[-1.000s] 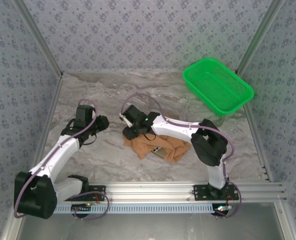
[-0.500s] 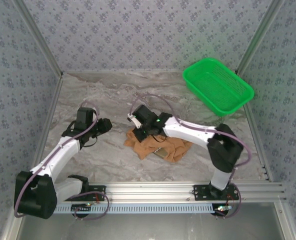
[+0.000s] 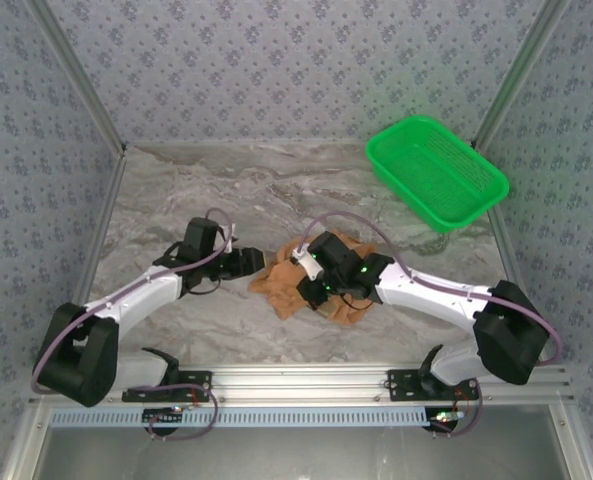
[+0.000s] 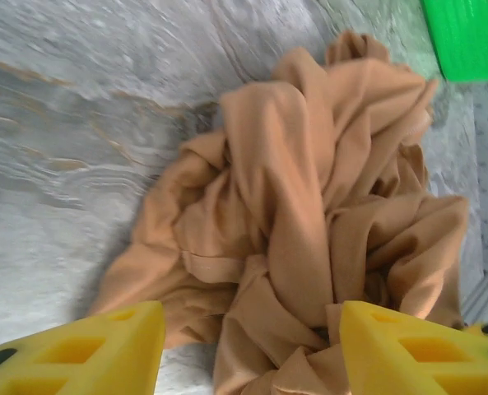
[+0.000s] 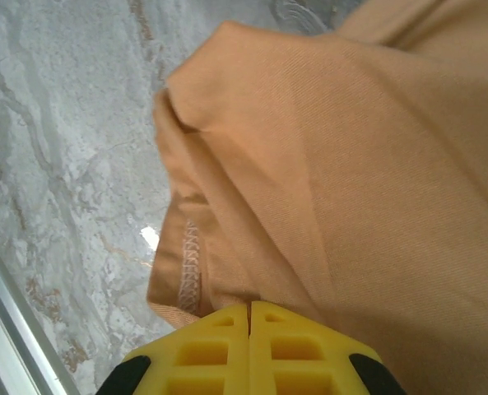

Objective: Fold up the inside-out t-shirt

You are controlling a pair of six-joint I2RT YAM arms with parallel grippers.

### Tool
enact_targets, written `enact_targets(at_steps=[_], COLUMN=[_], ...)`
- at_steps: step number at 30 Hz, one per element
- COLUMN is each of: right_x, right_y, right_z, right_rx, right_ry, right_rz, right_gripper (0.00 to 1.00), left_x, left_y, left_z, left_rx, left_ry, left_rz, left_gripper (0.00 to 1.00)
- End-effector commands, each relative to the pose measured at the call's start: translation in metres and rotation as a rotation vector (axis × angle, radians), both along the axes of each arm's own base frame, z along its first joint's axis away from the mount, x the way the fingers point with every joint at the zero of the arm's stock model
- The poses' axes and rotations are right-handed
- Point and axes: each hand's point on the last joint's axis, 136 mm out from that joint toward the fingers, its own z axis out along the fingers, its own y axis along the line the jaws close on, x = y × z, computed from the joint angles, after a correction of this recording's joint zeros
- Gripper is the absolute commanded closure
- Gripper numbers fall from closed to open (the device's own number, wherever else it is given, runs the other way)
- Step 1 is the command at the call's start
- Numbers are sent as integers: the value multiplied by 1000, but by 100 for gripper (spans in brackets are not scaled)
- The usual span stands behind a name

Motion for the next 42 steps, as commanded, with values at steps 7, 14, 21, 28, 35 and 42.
enact_targets(at_steps=[7,14,21,28,35,42], right_x=[20,22,24,26,30,33], right_y=[-2,-1,-2,-2,-4,-5], right_z=[17,20,22,24,25,28], right_rx=[88,88,82,83,75,71], right_ry=[-27,-34,-44,-52,-67,-85], right_rz=[-84,-84,-91,-95,-109,-121], right_gripper=[100,100,100,100,100,100], left_x=[-22,-27,-28,-33,-38,-37], left_y=[-27,-30,-31,-27,-26,-29], left_z=[13,2,1,-10,-12,-7], left_rx=[-164,-181,-196,-178,-198,-214], left_ry=[-122,-174,-175,-145,-133,-131], left_rz=[-172,-221,-227,-216,-211,-216], left_gripper=[32,31,53,59,56,77])
